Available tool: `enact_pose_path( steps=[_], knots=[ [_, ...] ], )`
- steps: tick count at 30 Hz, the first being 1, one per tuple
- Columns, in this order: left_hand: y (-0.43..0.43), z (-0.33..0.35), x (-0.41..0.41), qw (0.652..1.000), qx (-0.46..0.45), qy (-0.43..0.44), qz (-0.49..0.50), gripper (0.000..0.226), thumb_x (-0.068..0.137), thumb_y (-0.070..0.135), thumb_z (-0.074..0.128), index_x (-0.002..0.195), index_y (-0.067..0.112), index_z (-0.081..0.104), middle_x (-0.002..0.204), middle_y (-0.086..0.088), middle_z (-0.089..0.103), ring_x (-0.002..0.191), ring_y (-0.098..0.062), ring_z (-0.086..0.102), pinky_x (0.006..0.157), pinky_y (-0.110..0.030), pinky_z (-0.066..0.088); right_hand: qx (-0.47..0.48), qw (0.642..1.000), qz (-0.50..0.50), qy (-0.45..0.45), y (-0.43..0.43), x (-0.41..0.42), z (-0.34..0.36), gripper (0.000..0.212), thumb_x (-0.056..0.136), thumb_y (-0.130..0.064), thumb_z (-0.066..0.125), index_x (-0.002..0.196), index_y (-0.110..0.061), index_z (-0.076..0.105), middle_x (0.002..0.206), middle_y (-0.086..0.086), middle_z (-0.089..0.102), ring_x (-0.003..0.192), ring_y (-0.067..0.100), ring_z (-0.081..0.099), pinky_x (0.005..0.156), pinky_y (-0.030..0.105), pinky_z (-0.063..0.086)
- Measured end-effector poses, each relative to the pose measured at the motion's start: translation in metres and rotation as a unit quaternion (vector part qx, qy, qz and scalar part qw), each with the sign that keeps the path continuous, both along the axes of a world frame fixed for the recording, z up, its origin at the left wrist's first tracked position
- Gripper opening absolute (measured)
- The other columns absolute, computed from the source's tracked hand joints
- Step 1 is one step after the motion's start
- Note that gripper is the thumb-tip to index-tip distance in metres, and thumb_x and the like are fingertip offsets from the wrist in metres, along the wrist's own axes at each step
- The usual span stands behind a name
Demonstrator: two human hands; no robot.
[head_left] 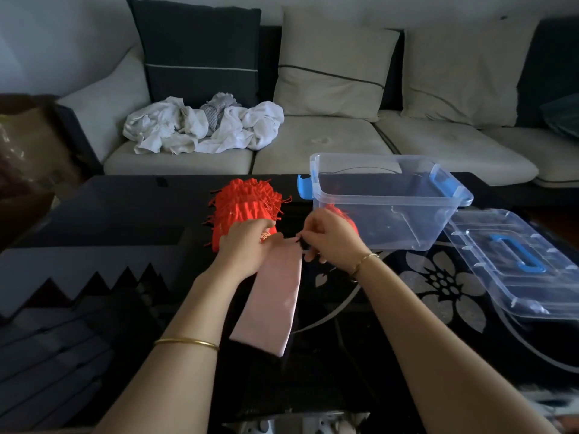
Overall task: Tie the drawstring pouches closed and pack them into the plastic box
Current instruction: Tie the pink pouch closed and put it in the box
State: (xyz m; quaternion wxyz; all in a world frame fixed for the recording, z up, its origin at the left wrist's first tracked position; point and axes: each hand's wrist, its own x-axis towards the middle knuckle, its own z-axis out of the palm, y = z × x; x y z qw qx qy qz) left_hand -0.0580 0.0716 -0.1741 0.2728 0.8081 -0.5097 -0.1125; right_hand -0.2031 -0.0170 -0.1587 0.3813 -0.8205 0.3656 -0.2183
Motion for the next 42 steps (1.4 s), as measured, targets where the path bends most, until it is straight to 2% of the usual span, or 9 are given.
enact_pose_path(
  steps=[5,11,14,17,20,24,31,38,42],
  knots=[
    [-0.007,0.005,-0.014,0.986,-0.007,0.154,-0.068,0.043,0.093,0.046,0.046,0.126,0.020,0.054,0.121,0.000,0.060,0.120,-0.018,0.053,0.104,-0.039,0.040,0.058,0.994,-0.021,-0.087,-0.002,-0.031,0.014,0.010,0.096,-0.011,0.045,0.104,-0.005,0.046,0.088,0.015,0.068,0.067,0.018,0.071,0.055,0.028,0.058],
    [-0.018,0.008,-0.027,0.975,-0.049,0.209,-0.048,0.055,0.094,0.010,0.050,0.145,0.021,0.032,0.148,-0.004,0.035,0.126,-0.022,0.049,0.104,-0.036,0.041,0.119,0.973,-0.007,-0.198,-0.003,-0.046,0.021,0.003,0.096,-0.007,0.043,0.095,-0.010,0.043,0.102,0.026,0.062,0.081,0.035,0.065,0.067,0.039,0.058],
    [-0.018,0.011,-0.037,0.928,-0.065,0.362,-0.053,0.054,0.097,0.007,0.045,0.147,0.019,0.028,0.144,-0.006,0.039,0.080,-0.017,0.069,0.082,-0.032,0.053,0.182,0.950,0.011,-0.252,-0.003,-0.050,0.022,0.010,0.097,-0.007,0.042,0.088,-0.013,0.043,0.096,0.023,0.059,0.080,0.030,0.064,0.071,0.043,0.058],
    [-0.018,0.014,-0.041,0.886,-0.075,0.454,-0.058,0.044,0.097,0.015,0.049,0.140,0.016,0.039,0.098,-0.004,0.063,0.061,-0.011,0.063,0.062,-0.024,0.051,0.220,0.926,0.017,-0.305,-0.004,-0.051,0.022,0.014,0.096,-0.003,0.041,0.085,-0.012,0.043,0.083,0.014,0.055,0.069,0.023,0.059,0.064,0.038,0.054],
    [-0.017,0.015,-0.038,0.892,-0.063,0.439,-0.088,0.019,0.095,0.014,0.053,0.110,0.016,0.064,0.068,0.003,0.054,0.054,-0.005,0.046,0.052,-0.017,0.042,0.235,0.918,0.007,-0.319,-0.008,-0.051,0.021,0.012,0.093,-0.001,0.044,0.087,-0.010,0.048,0.081,0.014,0.052,0.067,0.022,0.056,0.061,0.035,0.051],
    [-0.016,0.016,-0.038,0.903,-0.099,0.415,-0.051,0.009,0.091,0.009,0.058,0.086,0.014,0.064,0.062,0.000,0.049,0.051,-0.007,0.042,0.050,-0.019,0.036,0.195,0.945,-0.001,-0.263,-0.007,-0.051,0.019,0.015,0.089,-0.005,0.056,0.103,-0.003,0.061,0.089,0.016,0.059,0.076,0.021,0.061,0.067,0.030,0.058],
    [-0.018,0.017,-0.037,0.950,-0.107,0.289,-0.044,0.013,0.085,0.015,0.068,0.079,0.014,0.056,0.071,0.000,0.061,0.059,-0.010,0.059,0.057,-0.022,0.046,0.099,0.964,-0.091,-0.229,-0.011,-0.048,0.015,0.018,0.083,0.008,0.057,0.096,-0.002,0.066,0.083,0.007,0.062,0.067,0.018,0.061,0.062,0.031,0.059],
    [-0.013,0.023,-0.030,0.941,-0.101,0.316,-0.071,0.013,0.089,0.001,0.059,0.086,0.013,0.062,0.071,-0.004,0.064,0.066,-0.011,0.063,0.061,-0.020,0.054,0.138,0.946,-0.117,-0.271,-0.018,-0.055,0.018,0.021,0.091,0.008,0.044,0.098,0.002,0.062,0.076,0.009,0.061,0.064,0.019,0.062,0.060,0.026,0.058],
    [-0.008,0.029,-0.026,0.984,-0.083,0.145,-0.065,0.010,0.090,0.005,0.059,0.085,0.013,0.064,0.066,-0.002,0.064,0.058,-0.008,0.060,0.056,-0.016,0.050,0.082,0.962,-0.124,-0.229,-0.021,-0.065,0.018,0.007,0.086,0.004,0.058,0.091,-0.001,0.058,0.076,0.011,0.063,0.056,0.014,0.065,0.060,0.031,0.057]
  ],
)
